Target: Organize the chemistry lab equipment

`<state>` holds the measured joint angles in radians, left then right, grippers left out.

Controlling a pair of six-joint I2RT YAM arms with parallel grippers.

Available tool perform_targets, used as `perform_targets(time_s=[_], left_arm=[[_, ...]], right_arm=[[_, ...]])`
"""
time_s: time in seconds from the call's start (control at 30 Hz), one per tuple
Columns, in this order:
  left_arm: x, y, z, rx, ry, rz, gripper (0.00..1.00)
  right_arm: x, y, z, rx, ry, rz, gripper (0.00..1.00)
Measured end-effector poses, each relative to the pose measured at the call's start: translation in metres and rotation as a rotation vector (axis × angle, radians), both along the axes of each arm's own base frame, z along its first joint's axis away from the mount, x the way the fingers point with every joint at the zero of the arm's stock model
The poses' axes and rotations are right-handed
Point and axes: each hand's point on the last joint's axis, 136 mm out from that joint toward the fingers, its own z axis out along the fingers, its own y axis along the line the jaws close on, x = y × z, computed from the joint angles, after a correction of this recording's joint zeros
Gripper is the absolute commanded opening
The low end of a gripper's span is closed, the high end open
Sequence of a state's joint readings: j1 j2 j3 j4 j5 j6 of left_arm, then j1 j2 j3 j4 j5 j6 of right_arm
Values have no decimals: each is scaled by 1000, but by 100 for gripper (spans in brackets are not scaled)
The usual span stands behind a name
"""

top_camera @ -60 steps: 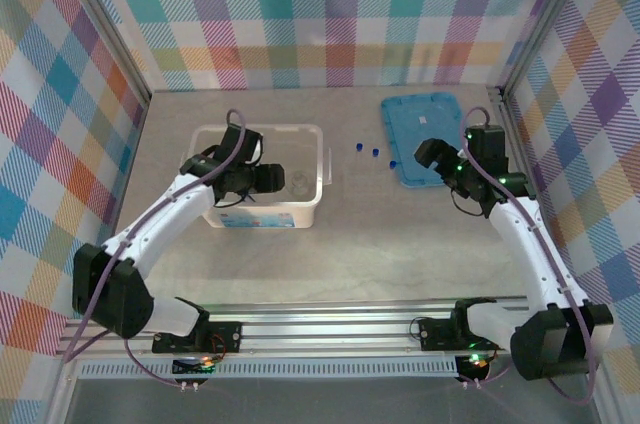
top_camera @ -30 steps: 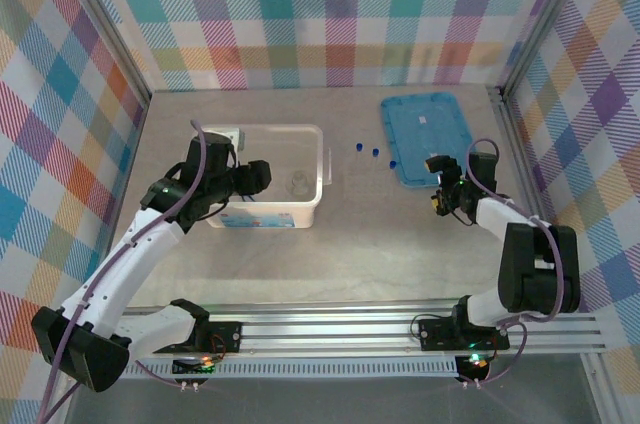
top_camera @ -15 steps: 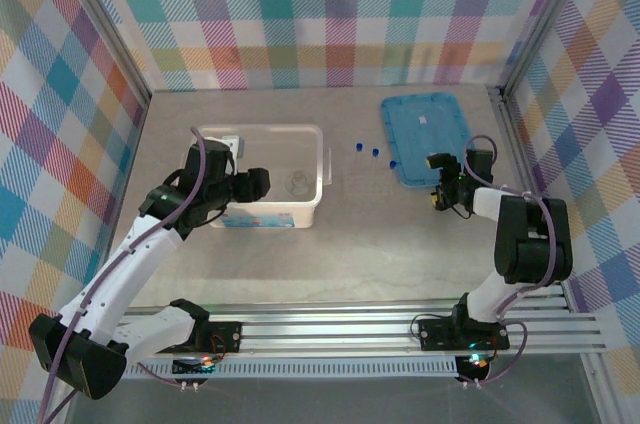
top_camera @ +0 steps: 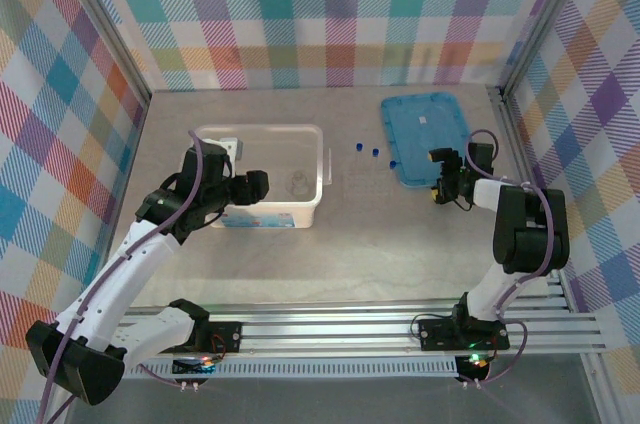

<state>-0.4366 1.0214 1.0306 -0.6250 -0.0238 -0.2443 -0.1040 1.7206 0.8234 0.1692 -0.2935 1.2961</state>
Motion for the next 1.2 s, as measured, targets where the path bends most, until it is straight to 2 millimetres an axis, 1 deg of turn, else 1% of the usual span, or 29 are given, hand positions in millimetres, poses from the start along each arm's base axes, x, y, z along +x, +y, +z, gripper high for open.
perform_targets(time_s=[0.43,0.53,0.67,0.77,0.9,1.2], left_arm=[[-1,1,3,-2,-9,-2,74],[-1,1,3,-2,-10,-2,77],[-2,-1,3,-4,-8,-10,77],[-2,-1,3,-4,-8,-10,77],[-2,-1,3,-7,-7,-14,77],[-3,-5,0,-13,8,-28,77]], right_arm=[[11,-1,0,29,15,-21,91],[14,-1,0,29,14,-20,91],[19,-2,2,23,3,-15,91],[30,-3,9,7,-40,-4,91],[43,-4,23,-15,-115,9,91],[49,-5,36,-35,-171,19,91]])
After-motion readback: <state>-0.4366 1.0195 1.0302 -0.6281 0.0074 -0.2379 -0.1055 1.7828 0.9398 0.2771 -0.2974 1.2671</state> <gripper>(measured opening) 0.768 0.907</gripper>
